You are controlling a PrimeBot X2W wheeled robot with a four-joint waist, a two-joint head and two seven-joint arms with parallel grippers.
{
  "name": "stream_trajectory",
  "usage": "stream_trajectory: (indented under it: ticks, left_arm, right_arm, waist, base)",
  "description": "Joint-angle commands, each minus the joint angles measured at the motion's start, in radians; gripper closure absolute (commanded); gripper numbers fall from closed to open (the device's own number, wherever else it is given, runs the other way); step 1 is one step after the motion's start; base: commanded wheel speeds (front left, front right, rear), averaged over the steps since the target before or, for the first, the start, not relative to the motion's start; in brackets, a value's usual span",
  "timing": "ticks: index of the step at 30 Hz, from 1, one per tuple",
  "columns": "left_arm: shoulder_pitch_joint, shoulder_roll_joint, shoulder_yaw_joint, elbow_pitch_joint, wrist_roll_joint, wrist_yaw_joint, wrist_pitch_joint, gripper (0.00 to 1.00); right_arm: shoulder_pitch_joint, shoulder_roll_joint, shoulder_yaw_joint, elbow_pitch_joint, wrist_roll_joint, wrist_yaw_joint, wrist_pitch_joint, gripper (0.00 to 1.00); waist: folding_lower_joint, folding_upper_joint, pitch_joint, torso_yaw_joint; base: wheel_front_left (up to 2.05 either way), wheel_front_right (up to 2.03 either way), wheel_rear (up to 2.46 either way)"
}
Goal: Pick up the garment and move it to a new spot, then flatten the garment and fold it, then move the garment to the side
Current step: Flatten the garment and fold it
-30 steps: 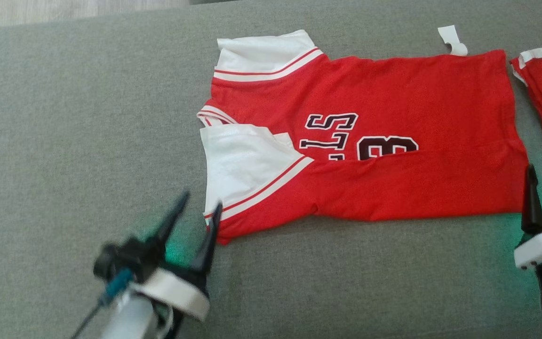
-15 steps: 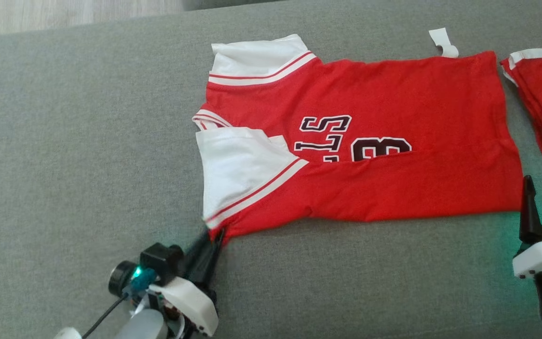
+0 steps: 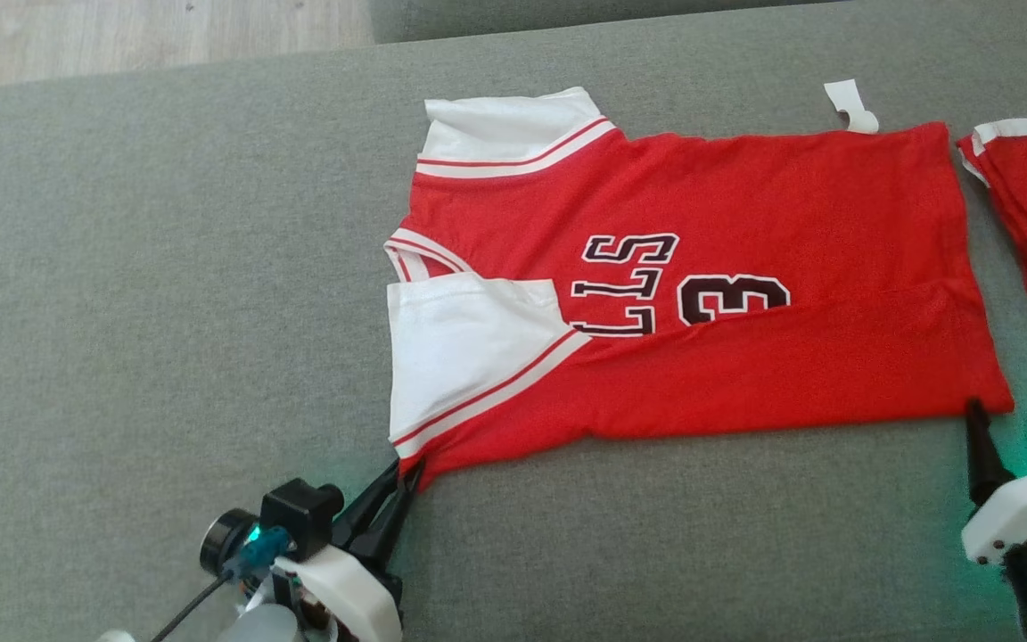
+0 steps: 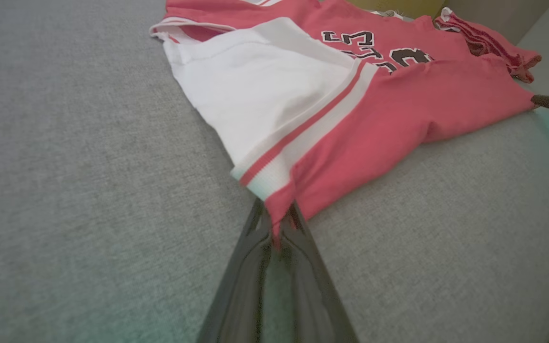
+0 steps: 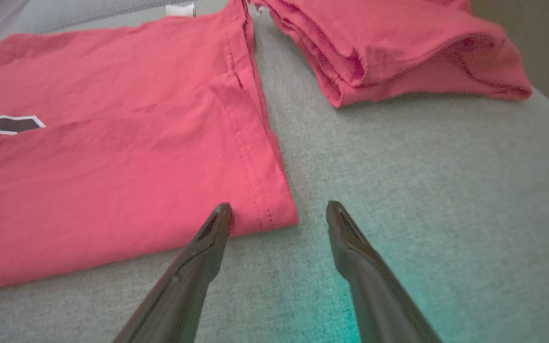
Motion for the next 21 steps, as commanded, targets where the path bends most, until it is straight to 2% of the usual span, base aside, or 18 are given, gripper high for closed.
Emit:
stream_trajectory:
  ticks: [1, 2, 3, 4, 5, 6, 13, 21]
  left_arm:
    - [0.001, 0.027, 0.031, -0.032, -0.006, 0.006, -0.004, 1.0]
    - [0.003, 0.031, 0.031, -0.038, -0.005, 0.009, -0.005, 1.0]
    - [0.004, 0.034, 0.03, -0.044, -0.004, 0.01, -0.004, 1.0]
    - [0.005, 0.036, 0.029, -0.05, -0.003, 0.011, -0.004, 1.0]
    - [0.005, 0.038, 0.028, -0.056, -0.003, 0.012, -0.003, 1.0]
    - [0.006, 0.039, 0.027, -0.06, -0.003, 0.013, -0.002, 1.0]
    - [0.02, 0.042, 0.021, -0.08, -0.007, 0.024, -0.002, 1.0]
    - [0.065, 0.043, 0.006, -0.118, -0.012, 0.041, -0.004, 1.0]
  right_arm:
    - [-0.025, -0.03, 0.027, -0.014, 0.019, -0.001, 0.017, 0.0]
    - [-0.031, -0.032, 0.037, -0.008, 0.034, -0.001, 0.034, 0.0]
    - [-0.037, -0.036, 0.046, -0.002, 0.051, -0.001, 0.049, 0.41]
    - [-0.042, -0.042, 0.055, 0.003, 0.067, -0.001, 0.058, 0.64]
    - [-0.046, -0.049, 0.061, 0.008, 0.08, -0.001, 0.067, 0.96]
    - [-0.049, -0.057, 0.068, 0.01, 0.09, -0.001, 0.073, 1.0]
    - [-0.034, -0.121, 0.111, 0.007, 0.147, -0.001, 0.049, 1.0]
    - [0.044, -0.155, 0.102, -0.027, 0.183, -0.001, 0.044, 1.0]
  waist:
    - [0.0, 0.0, 0.0, 0.003]
    - [0.0, 0.0, 0.0, 0.006]
    - [0.0, 0.0, 0.0, 0.008]
    - [0.0, 0.0, 0.0, 0.012]
    - [0.0, 0.0, 0.0, 0.015]
    - [0.0, 0.0, -0.001, 0.019]
    - [0.0, 0.0, -0.026, 0.049]
    - [0.0, 0.0, -0.065, 0.101]
  base:
    - [0.0, 0.0, 0.0]
    - [0.0, 0.0, 0.0]
    - [0.0, 0.0, 0.0]
    - [0.0, 0.0, 0.0]
    - [0.0, 0.0, 0.0]
    - [0.0, 0.0, 0.0]
    - [0.0, 0.0, 0.0]
    - [0.0, 0.0, 0.0]
